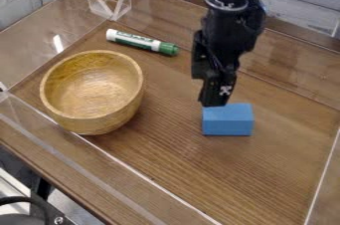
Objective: Put the blue block in the brown bowl
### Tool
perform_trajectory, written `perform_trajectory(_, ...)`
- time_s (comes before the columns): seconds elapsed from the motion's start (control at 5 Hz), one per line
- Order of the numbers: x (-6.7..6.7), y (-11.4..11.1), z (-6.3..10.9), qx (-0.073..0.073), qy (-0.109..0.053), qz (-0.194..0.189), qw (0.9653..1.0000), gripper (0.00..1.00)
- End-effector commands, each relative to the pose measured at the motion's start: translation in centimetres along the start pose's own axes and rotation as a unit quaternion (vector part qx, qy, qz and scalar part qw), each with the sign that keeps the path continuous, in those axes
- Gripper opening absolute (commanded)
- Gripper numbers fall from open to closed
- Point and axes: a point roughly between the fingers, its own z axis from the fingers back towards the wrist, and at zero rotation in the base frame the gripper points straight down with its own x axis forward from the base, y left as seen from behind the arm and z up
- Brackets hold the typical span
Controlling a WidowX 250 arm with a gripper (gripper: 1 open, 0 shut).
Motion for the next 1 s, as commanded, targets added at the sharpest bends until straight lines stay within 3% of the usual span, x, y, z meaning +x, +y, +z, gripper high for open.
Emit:
perform_trajectory(0.0,0.6,-0.1,0.7,0.026,-0.027,-0.019,0.9991,1.00)
perform_trajectory(0.8,1.8,-0.6,-2.7,0.025,-0.050,-0.054,0.9970,1.00)
